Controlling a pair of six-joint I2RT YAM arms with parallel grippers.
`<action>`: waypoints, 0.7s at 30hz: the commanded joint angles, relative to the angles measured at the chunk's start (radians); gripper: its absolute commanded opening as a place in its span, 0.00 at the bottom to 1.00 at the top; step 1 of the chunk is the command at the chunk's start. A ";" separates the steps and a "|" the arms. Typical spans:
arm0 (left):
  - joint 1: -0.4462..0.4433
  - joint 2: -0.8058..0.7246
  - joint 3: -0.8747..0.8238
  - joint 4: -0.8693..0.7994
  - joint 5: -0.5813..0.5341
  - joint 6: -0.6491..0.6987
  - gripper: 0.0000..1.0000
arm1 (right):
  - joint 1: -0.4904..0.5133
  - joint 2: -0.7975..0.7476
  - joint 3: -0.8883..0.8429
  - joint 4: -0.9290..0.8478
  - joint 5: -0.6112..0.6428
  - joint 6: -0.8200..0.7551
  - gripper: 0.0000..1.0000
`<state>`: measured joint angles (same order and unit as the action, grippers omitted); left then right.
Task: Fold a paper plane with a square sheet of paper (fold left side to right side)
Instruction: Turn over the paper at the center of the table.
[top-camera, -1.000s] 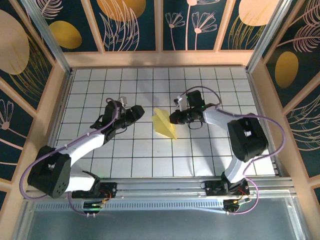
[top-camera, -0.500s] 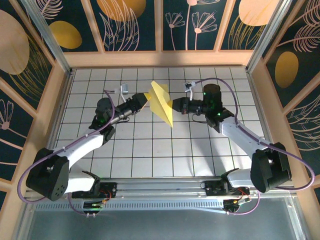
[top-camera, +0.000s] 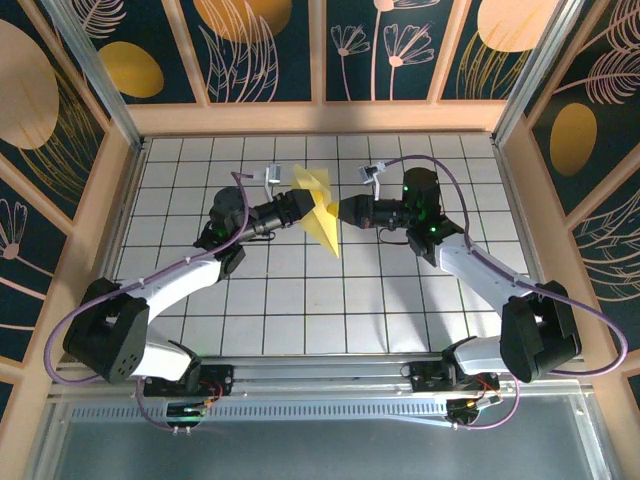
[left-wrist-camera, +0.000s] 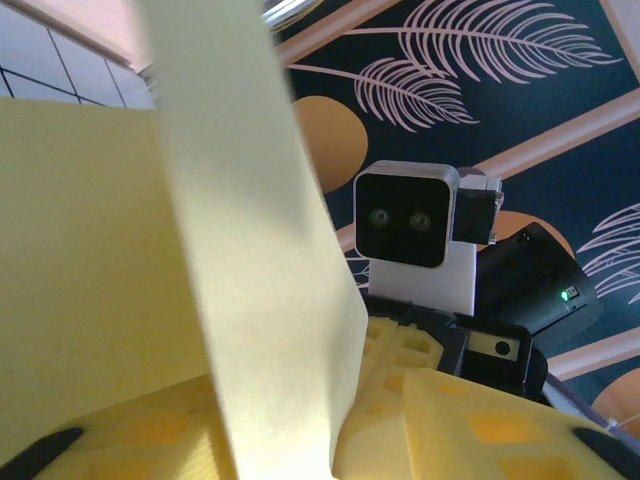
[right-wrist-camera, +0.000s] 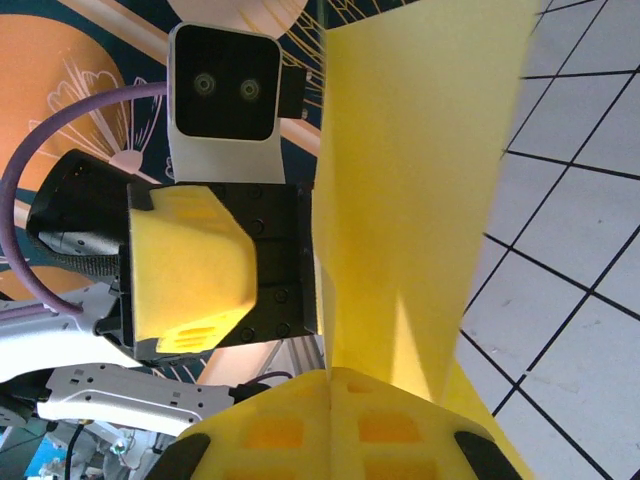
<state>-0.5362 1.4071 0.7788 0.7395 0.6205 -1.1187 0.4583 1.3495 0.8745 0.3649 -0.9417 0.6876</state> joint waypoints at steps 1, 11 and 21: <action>-0.004 0.001 0.034 -0.006 0.006 0.045 0.35 | 0.005 0.009 0.020 0.041 -0.012 0.008 0.00; -0.004 -0.026 0.029 -0.039 -0.041 0.065 0.12 | -0.003 -0.010 0.038 -0.024 0.022 -0.022 0.11; -0.007 -0.029 0.032 0.006 -0.051 0.036 0.03 | -0.077 -0.121 0.023 -0.192 0.093 -0.116 0.43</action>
<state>-0.5369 1.3987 0.7830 0.6952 0.5739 -1.0752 0.4034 1.2793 0.8837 0.2398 -0.8810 0.6254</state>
